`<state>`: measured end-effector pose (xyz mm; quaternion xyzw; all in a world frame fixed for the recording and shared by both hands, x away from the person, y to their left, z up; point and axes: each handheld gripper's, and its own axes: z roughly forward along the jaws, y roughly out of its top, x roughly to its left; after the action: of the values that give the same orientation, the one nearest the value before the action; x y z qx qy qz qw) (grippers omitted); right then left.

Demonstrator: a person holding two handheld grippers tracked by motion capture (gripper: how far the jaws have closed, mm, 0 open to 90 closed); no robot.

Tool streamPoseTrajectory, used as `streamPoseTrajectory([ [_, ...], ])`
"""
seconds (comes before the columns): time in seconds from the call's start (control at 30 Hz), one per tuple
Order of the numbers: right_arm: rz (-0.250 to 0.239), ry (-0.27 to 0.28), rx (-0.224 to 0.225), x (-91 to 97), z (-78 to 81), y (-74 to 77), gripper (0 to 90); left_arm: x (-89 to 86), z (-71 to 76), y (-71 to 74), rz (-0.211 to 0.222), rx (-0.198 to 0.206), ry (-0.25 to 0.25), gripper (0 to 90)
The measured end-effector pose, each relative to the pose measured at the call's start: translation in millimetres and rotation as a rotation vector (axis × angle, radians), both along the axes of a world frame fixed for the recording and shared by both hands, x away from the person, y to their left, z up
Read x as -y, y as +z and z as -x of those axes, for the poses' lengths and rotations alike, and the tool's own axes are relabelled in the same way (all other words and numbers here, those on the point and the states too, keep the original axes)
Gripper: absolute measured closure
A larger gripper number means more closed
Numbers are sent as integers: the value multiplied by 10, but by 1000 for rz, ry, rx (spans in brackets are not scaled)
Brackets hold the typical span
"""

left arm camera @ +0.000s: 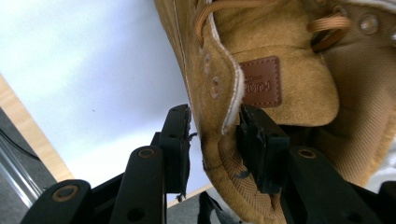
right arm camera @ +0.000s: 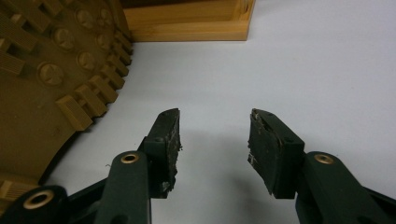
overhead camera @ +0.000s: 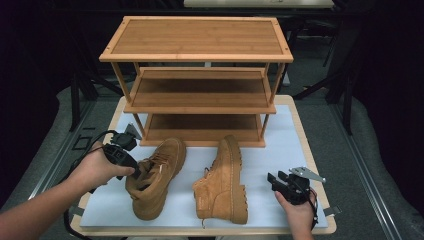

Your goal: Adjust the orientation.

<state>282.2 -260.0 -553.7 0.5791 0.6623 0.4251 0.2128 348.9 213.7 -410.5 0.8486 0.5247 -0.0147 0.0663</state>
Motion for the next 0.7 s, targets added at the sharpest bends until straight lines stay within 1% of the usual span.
streamPoseTrajectory([
  [0.03,0,0,0,0,0,0,527,0,0,0,0,0,0,635],
  [0.1,-2,4,0,-1,1,-3,527,-16,-5,-78,11,-25,20,635],
  [0.17,-3,3,0,4,5,3,527,-25,2,-133,18,-45,25,638],
  [0.27,-5,4,-4,5,-1,-1,527,-30,12,-190,39,-71,39,656],
  [0.33,0,4,-7,-2,-3,-4,527,-21,19,-204,31,-74,35,669],
  [0.47,-3,5,-8,-7,-5,-7,527,-25,12,-209,39,-79,35,694],
  [0.5,-3,5,-8,-7,-5,-7,527,-28,11,-211,45,-79,44,694],
  [0.57,-1,5,-8,-5,-4,-7,527,-58,-3,-217,65,-90,56,724],
  [0.6,-10,4,2,-8,-10,-17,527,-86,-18,-223,86,-103,67,740],
  [0.63,-10,4,2,-8,-10,-17,527,-86,-18,-223,86,-103,67,743],
  [0.67,-10,4,3,-7,-10,-17,527,-112,-33,-231,107,-114,69,743],
  [0.7,-13,5,3,-4,-11,-20,527,-154,-50,-239,135,-129,83,753],
])
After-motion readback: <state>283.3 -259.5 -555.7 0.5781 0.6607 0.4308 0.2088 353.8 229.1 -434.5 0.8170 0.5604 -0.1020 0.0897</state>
